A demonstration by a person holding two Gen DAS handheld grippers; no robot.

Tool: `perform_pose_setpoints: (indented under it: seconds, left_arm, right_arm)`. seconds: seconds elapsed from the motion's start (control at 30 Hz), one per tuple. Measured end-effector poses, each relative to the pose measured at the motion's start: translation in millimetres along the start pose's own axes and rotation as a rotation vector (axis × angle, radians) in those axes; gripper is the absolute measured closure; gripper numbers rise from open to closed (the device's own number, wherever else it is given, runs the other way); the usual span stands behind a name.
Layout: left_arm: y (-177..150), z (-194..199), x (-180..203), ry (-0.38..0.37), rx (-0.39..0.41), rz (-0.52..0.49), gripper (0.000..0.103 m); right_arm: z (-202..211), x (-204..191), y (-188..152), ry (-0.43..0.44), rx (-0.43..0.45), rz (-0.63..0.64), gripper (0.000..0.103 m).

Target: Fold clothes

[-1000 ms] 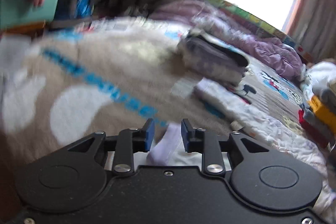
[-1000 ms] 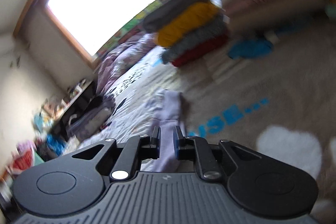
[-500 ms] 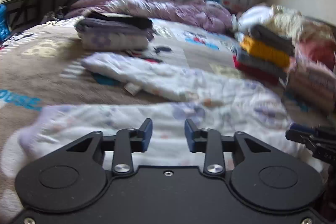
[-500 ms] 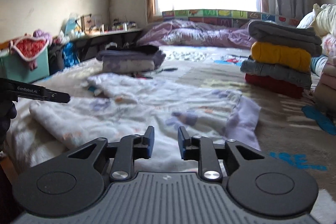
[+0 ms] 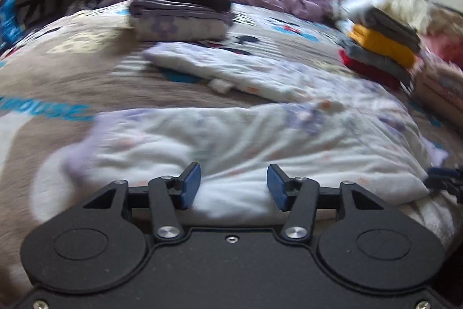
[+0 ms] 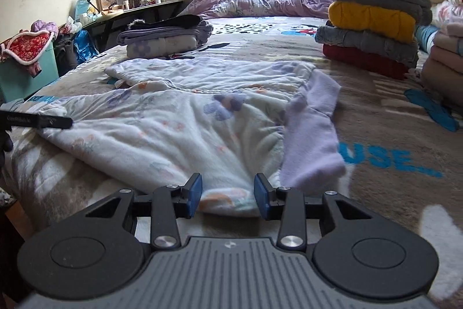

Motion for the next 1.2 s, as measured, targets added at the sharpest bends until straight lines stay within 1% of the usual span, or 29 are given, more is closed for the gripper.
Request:
perform_pose_setpoints:
  seconds: [0.13, 0.17, 0.2, 0.23, 0.27, 0.3, 0.37, 0.47, 0.5, 0.53, 0.6, 0.7, 0.73, 0.8, 0.87, 0.93, 1.0, 1.1, 1.17, 1.2]
  left_arm:
    - [-2.8, 18.8, -30.6, 0.093, 0.017, 0.078, 0.049]
    - [-3.5, 23.8, -37.3, 0.109, 0.022, 0.096, 0.048]
    - [-3.8, 29.0, -43.4, 0.122, 0.027, 0.117, 0.041]
    - [-3.8, 35.1, -48.0, 0.152, 0.040, 0.128, 0.033]
    - [-3.5, 41.8, -51.1, 0.179, 0.064, 0.125, 0.032]
    - [-3.0, 48.5, -53.5, 0.187, 0.084, 0.122, 0.032]
    - [-2.4, 62.2, -56.3, 0.172, 0.131, 0.114, 0.032]
    - [-0.1, 76.3, -41.0, 0.205, 0.181, -0.048, 0.031]
    - [-0.7, 78.2, -33.7, 0.214, 0.183, -0.121, 0.030]
    - [-2.8, 77.6, -25.3, 0.223, 0.174, -0.200, 0.030]
    - [-12.4, 71.0, -6.6, 0.265, 0.129, -0.385, 0.030]
    - [-32.8, 55.0, 15.3, 0.400, 0.072, -0.679, 0.030]
    - [-38.9, 50.3, 18.3, 0.428, 0.063, -0.748, 0.030]
    - [-45.3, 45.3, 19.5, 0.437, 0.050, -0.811, 0.030]
    - [-48.6, 40.7, 16.3, 0.446, 0.036, -0.842, 0.029]
    - [-48.8, 33.9, 11.4, 0.493, 0.025, -0.855, 0.026]
    - [-47.8, 27.8, 5.5, 0.529, 0.013, -0.861, 0.021]
    - [-48.7, 19.3, 2.1, 0.530, 0.007, -0.889, 0.021]
    - [-49.4, 16.9, 2.8, 0.529, 0.025, -0.912, 0.021]
    - [-49.6, 15.8, 3.3, 0.528, 0.035, -0.922, 0.024]
  right_arm:
    - [12.3, 1.3, -5.7, -0.036, 0.013, 0.059, 0.063]
    - [15.5, 2.3, -7.9, -0.060, 0.012, 0.081, 0.062]
    - [18.7, 3.3, -10.1, -0.085, 0.012, 0.103, 0.062]
    - [21.9, 4.4, -12.2, -0.109, 0.012, 0.125, 0.062]
    - [25.9, 6.0, -15.7, -0.132, 0.024, 0.149, 0.062]
    - [30.0, 7.5, -19.1, -0.156, 0.037, 0.173, 0.062]
    - [35.5, 9.7, -24.7, -0.206, 0.052, 0.220, 0.062]
    - [39.6, 8.0, -28.9, -0.258, 0.075, 0.291, 0.061]
    - [40.2, 6.6, -29.6, -0.272, 0.083, 0.315, 0.060]
    - [40.9, 5.1, -30.3, -0.285, 0.091, 0.339, 0.059]
    - [38.9, -3.8, -30.8, -0.305, 0.105, 0.415, 0.055]
    - [31.3, -17.5, -35.4, -0.343, 0.099, 0.540, 0.052]
    - [27.9, -20.4, -37.2, -0.353, 0.090, 0.575, 0.051]
    - [20.8, -23.7, -40.5, -0.365, 0.064, 0.617, 0.050]
    - [17.0, -24.1, -42.5, -0.374, 0.057, 0.646, 0.049]
    - [14.7, -24.2, -43.5, -0.382, 0.060, 0.669, 0.047]
    - [13.3, -23.1, -44.9, -0.394, 0.067, 0.682, 0.042]
    - [11.1, -19.9, -44.4, -0.408, 0.079, 0.701, 0.038]
    - [8.8, -18.0, -43.4, -0.410, 0.086, 0.710, 0.037]
    - [7.6, -17.1, -42.9, -0.411, 0.090, 0.715, 0.037]
Point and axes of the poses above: each gripper's, at about its wrist camera, not at the fingertips, and z roughly against the way its jaws point, x to its right, y to its top, the point moved 3 cm from there along -z, roughly the way its jaws point, and after that the axes turned 5 degrees about -x, right-handed, at the moved point
